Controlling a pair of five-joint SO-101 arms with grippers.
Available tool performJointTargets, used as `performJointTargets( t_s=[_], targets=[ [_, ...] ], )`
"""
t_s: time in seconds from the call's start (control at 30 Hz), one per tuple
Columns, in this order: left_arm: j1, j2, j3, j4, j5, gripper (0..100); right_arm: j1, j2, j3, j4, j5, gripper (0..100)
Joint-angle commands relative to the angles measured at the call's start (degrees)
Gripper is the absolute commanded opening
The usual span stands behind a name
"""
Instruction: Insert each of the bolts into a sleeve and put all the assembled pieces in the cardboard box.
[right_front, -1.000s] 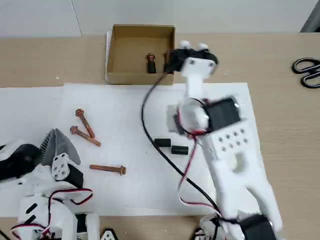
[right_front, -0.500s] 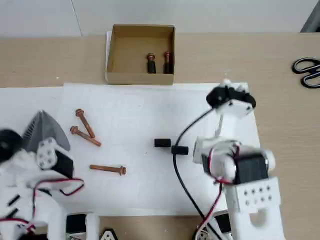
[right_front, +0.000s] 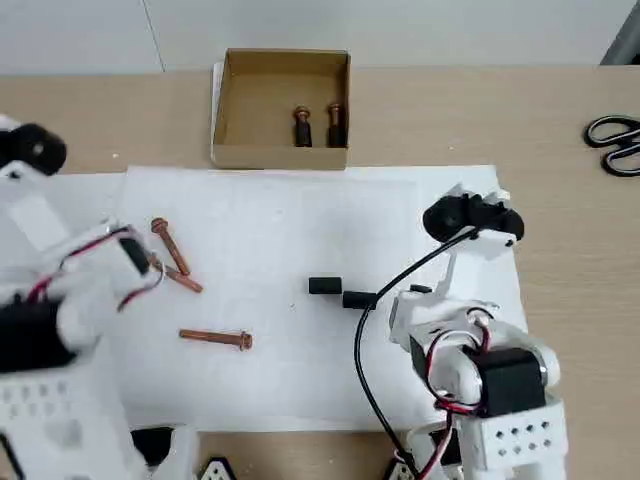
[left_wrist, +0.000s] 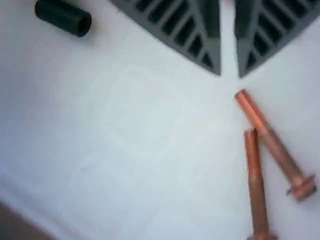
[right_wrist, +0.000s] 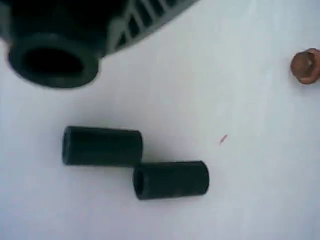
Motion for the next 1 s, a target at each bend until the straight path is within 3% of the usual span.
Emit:
performJointTargets(
  t_s=[0.0,0.33,0.63,0.97],
  targets=[
    [0.09,4.22,-2.24,0.35,1.58,1,0.48,-2.15,-0.26,-0.92,-0.18,0.4],
    [0.00,21.71,-2.33,-8.53,1.58,1,0.57,-8.84,6.24,-0.84,-0.18,0.4],
    [0.00,34.11,-2.42,-13.19,1.41,1,5.05,-21.05,10.11,-1.36,0.09,0.4],
    [-0.18,49.32,-16.66,-13.80,1.23,1,5.05,-22.20,10.11,-1.80,0.09,0.4]
  ],
)
